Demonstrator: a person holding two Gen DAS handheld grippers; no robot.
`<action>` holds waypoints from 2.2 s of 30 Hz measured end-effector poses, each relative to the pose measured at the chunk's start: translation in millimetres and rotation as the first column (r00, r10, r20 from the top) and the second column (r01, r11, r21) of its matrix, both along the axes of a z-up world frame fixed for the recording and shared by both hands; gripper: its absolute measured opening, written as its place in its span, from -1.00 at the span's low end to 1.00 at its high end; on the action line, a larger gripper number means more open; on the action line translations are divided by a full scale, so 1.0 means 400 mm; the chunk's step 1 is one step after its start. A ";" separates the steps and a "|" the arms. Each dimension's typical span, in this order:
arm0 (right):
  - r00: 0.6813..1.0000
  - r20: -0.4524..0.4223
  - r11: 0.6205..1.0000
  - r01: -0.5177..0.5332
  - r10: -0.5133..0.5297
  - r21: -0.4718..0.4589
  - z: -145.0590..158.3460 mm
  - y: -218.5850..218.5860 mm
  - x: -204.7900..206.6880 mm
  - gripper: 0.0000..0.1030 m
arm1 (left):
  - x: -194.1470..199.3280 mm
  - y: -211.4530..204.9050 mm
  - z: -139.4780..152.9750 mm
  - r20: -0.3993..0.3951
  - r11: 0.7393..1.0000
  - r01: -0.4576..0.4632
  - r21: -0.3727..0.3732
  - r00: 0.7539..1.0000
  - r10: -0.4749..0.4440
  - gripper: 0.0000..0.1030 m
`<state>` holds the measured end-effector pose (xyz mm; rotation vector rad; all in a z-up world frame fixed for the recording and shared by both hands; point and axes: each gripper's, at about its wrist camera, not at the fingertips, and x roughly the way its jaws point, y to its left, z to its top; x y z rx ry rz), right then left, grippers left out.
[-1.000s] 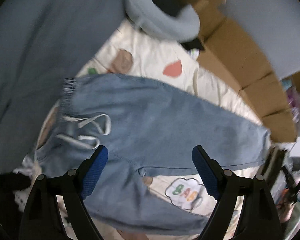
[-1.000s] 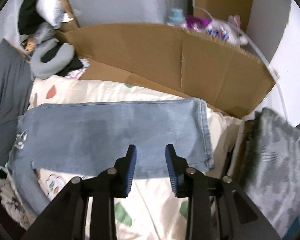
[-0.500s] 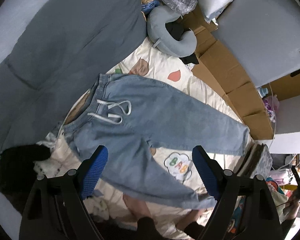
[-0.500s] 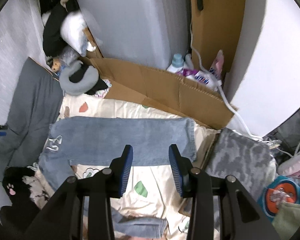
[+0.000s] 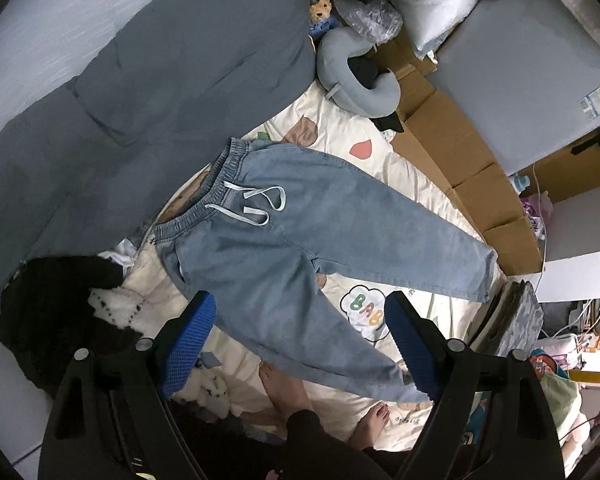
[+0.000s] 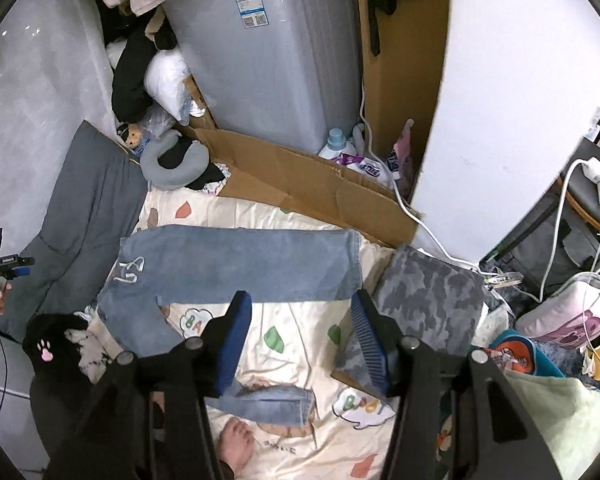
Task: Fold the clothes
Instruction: 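Open the right gripper and raise both grippers above the denim pants, then move the right gripper to the folded leg cuff and grasp it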
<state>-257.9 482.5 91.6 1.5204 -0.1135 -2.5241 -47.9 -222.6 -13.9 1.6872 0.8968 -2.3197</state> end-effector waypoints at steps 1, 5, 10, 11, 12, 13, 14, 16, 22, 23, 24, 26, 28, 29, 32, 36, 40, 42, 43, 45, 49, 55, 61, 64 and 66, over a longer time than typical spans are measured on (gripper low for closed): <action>1.000 0.000 1.000 0.002 -0.002 -0.009 -0.005 0.012 0.023 -0.04 | 0.018 0.004 -0.001 -0.002 1.000 -0.003 0.003 1.000 0.003 0.67; 1.000 0.010 0.999 0.012 -0.011 -0.036 -0.042 0.047 0.108 -0.04 | 0.084 0.012 -0.028 -0.003 1.000 -0.014 0.013 1.000 0.014 0.67; 0.998 0.037 0.996 0.050 -0.047 -0.079 -0.116 0.080 0.202 -0.04 | 0.158 0.020 -0.080 0.030 0.999 -0.035 0.022 0.999 0.035 0.67; 0.998 0.042 0.996 0.053 -0.050 -0.076 -0.133 0.083 0.217 -0.04 | 0.169 0.022 -0.098 0.027 0.999 -0.033 0.034 0.999 0.032 0.67; 0.998 0.046 0.996 0.054 -0.051 -0.077 -0.147 0.085 0.233 -0.04 | 0.176 0.022 -0.115 0.030 0.998 -0.026 0.049 0.999 0.025 0.67; 0.997 0.048 0.995 0.056 -0.052 -0.080 -0.161 0.086 0.249 -0.04 | 0.181 0.021 -0.137 0.045 0.998 -0.024 0.062 0.999 0.021 0.67; 0.997 0.052 0.995 0.060 -0.056 -0.082 -0.178 0.086 0.266 -0.04 | 0.189 0.020 -0.156 0.053 0.997 -0.034 0.070 0.998 0.030 0.67; 0.996 0.063 0.994 0.064 -0.059 -0.084 -0.213 0.083 0.289 -0.04 | 0.207 0.017 -0.192 0.059 0.995 -0.060 0.081 0.997 0.055 0.67; 0.987 0.149 0.994 0.074 -0.061 -0.084 -0.373 0.051 0.345 -0.04 | 0.232 0.018 -0.282 0.055 0.990 -0.073 0.116 0.996 0.067 0.67; 0.985 0.160 0.993 0.076 -0.061 -0.088 -0.397 0.047 0.354 -0.04 | 0.234 0.018 -0.293 0.042 0.989 -0.075 0.130 0.997 0.070 0.67; 0.983 0.170 0.993 0.079 -0.063 -0.091 -0.419 0.042 0.363 -0.04 | 0.234 0.017 -0.304 0.032 0.988 -0.076 0.137 0.997 0.072 0.67; 0.979 0.190 0.991 0.087 -0.067 -0.098 -0.465 0.034 0.380 -0.04 | 0.233 0.016 -0.326 0.018 0.987 -0.077 0.142 0.997 0.075 0.67; 0.973 0.218 0.989 0.100 -0.076 -0.104 -0.516 0.025 0.397 -0.04 | 0.230 0.017 -0.357 0.017 0.986 -0.084 0.146 0.996 0.082 0.67; 0.969 0.233 0.988 0.108 -0.081 -0.106 -0.540 0.021 0.404 -0.04 | 0.229 0.018 -0.373 0.018 0.985 -0.088 0.148 0.996 0.086 0.67; 0.960 0.265 0.986 0.120 -0.087 -0.112 -0.609 0.005 0.421 -0.04 | 0.222 0.021 -0.429 0.025 0.983 -0.106 0.150 0.994 0.103 0.67; 0.944 0.319 0.984 0.133 -0.089 -0.121 -0.706 -0.017 0.431 -0.04 | 0.215 0.034 -0.508 0.042 0.983 -0.111 0.149 0.993 0.106 0.67; 0.931 0.353 0.982 0.145 -0.092 -0.125 -0.796 -0.037 0.431 -0.04 | 0.212 0.056 -0.591 0.072 0.987 -0.100 0.129 0.993 0.091 0.67; 0.923 0.372 0.980 0.153 -0.096 -0.127 -0.845 -0.049 0.428 -0.04 | 0.211 0.067 -0.630 0.086 0.988 -0.095 0.125 0.993 0.085 0.67; 0.921 0.378 0.980 0.157 -0.098 -0.126 -0.867 -0.055 0.427 -0.04 | 0.210 0.072 -0.649 0.091 0.988 -0.091 0.122 0.993 0.081 0.67; 0.915 0.390 0.979 0.163 -0.103 -0.125 -0.910 -0.067 0.424 -0.04 | 0.209 0.085 -0.693 0.102 0.990 -0.076 0.117 0.993 0.064 0.67; 0.903 0.414 0.977 0.177 -0.112 -0.122 -0.996 -0.090 0.417 -0.04 | 0.211 0.104 -0.788 0.130 0.990 -0.072 0.123 0.990 0.056 0.67; 0.876 0.464 0.974 0.201 -0.133 -0.102 -1.128 -0.112 0.396 -0.04 | 0.214 0.125 -0.937 0.178 0.987 -0.080 0.140 0.982 0.055 0.67; 0.861 0.493 0.979 0.188 -0.127 -0.077 -1.231 -0.141 0.356 -0.04 | 0.196 0.126 -1.057 0.216 0.985 -0.092 0.149 0.975 0.059 0.67; 0.857 0.500 0.981 0.184 -0.127 -0.065 -1.268 -0.153 0.331 -0.04 | 0.182 0.123 -1.098 0.224 0.985 -0.093 0.148 0.973 0.058 0.67; 0.856 0.503 0.983 0.175 -0.121 -0.061 -1.282 -0.162 0.316 -0.04 | 0.174 0.118 -1.122 0.229 0.985 -0.091 0.147 0.972 0.055 0.67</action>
